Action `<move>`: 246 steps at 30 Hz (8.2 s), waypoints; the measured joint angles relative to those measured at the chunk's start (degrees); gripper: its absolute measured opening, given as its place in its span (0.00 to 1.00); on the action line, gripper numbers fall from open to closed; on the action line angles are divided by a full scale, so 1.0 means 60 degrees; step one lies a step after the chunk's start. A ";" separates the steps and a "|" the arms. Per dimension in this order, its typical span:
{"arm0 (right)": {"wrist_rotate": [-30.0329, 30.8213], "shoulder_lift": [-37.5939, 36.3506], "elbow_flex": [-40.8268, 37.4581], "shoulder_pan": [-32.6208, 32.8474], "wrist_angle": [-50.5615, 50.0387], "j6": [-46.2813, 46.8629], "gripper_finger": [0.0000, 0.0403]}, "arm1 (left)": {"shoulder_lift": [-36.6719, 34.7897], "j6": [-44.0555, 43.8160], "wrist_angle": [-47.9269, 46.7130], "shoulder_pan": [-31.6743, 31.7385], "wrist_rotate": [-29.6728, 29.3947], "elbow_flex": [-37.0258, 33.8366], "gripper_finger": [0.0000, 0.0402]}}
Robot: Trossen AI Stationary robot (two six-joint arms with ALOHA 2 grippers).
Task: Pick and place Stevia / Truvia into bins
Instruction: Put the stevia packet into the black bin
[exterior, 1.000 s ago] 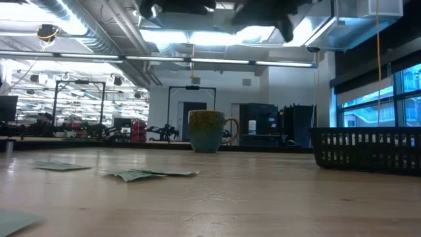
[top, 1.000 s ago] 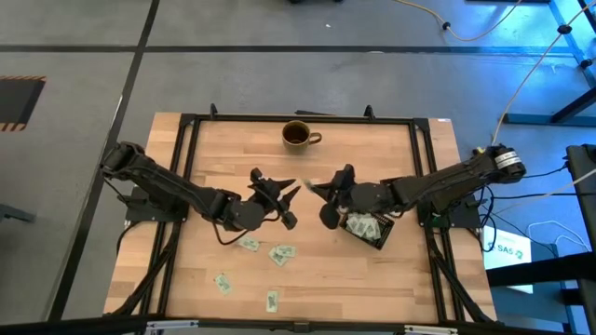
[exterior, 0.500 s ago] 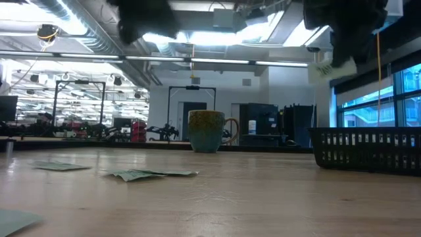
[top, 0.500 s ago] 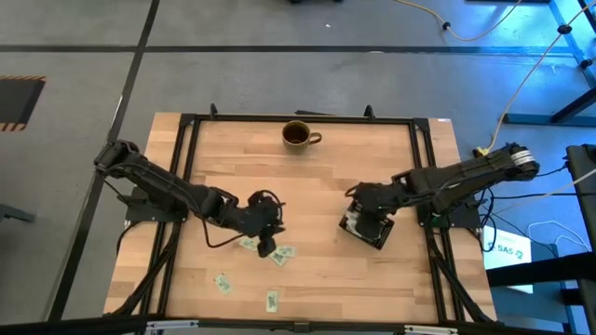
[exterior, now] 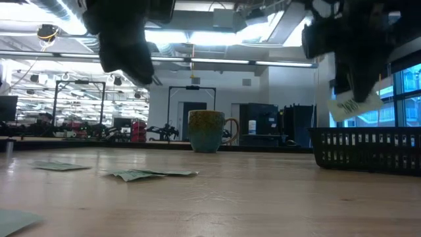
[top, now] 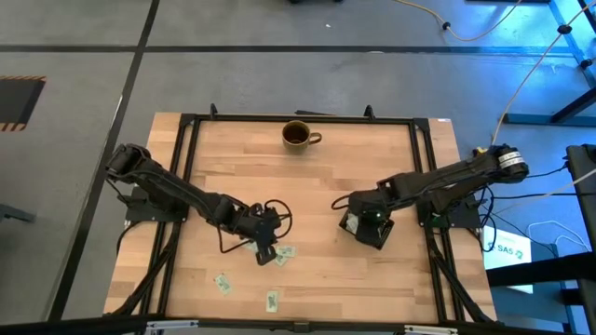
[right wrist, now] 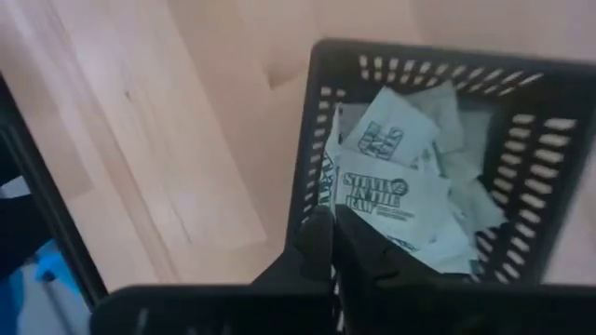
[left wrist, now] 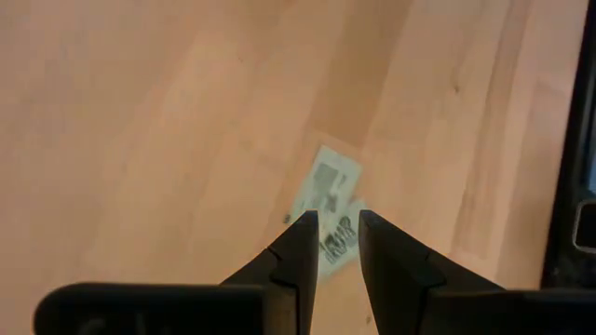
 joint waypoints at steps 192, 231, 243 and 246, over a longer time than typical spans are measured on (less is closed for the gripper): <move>0.0780 0.0448 -0.0775 0.0209 -0.0011 0.2271 0.07 | 0.1392 0.2530 0.2722 0.0692 0.0267 0.0007 0.25; 0.1072 0.0452 -0.0229 0.0140 0.0179 0.1987 0.33 | 0.2670 0.3120 0.0862 0.0202 0.1094 0.0004 0.22; 0.1210 0.0452 -0.0229 0.0140 0.0247 0.1960 0.33 | 0.2907 0.3016 0.1068 0.0167 0.1035 0.0038 0.16; 0.1214 0.0452 -0.0229 0.0140 0.0253 0.1960 0.33 | 0.3058 0.2754 0.1043 0.0107 0.0856 0.0047 0.17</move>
